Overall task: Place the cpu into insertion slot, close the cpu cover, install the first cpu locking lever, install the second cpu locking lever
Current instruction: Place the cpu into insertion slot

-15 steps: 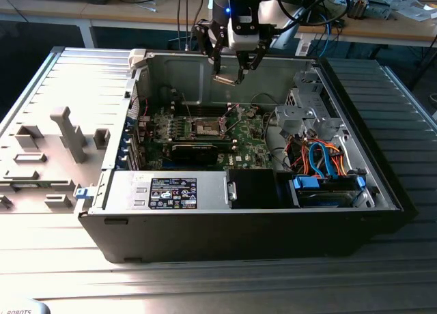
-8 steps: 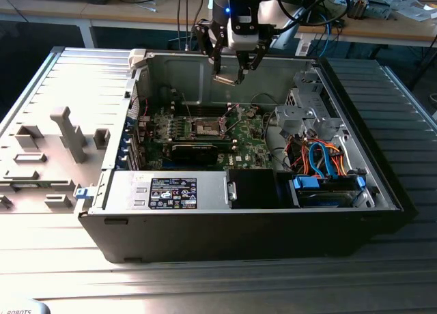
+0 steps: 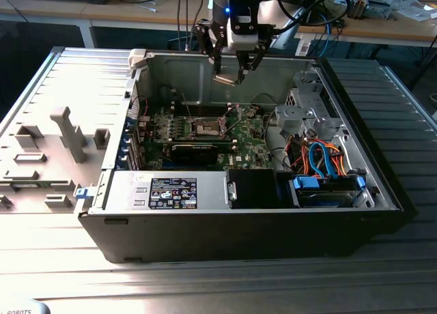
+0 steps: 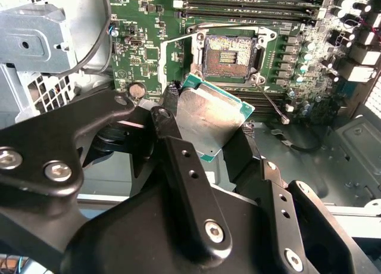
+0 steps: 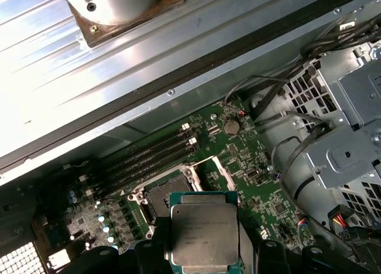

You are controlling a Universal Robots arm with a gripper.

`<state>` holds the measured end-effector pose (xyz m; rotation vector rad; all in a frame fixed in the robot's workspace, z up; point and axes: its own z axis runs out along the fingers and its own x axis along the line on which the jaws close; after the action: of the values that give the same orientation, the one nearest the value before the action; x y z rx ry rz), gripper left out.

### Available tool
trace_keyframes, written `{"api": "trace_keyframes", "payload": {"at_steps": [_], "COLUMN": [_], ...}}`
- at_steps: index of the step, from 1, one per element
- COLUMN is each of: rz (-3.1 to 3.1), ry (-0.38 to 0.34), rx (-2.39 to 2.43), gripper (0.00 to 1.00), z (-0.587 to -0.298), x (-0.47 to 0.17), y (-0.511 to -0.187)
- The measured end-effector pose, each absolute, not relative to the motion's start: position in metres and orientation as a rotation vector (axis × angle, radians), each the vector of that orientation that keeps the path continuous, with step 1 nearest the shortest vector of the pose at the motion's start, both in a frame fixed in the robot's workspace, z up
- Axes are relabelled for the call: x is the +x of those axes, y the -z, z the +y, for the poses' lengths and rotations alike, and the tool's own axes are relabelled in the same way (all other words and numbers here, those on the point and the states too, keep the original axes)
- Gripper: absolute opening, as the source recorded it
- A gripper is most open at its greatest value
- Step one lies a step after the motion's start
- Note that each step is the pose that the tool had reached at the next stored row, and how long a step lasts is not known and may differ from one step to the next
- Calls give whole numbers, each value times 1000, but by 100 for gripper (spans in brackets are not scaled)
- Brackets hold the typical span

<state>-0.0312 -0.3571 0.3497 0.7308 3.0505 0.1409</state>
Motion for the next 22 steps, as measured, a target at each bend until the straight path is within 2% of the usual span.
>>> {"api": "trace_keyframes", "payload": {"at_steps": [22], "rz": [3038], "ry": [-141], "rx": [777], "gripper": [55], "z": [-357], "x": [-31], "y": [-350]}}
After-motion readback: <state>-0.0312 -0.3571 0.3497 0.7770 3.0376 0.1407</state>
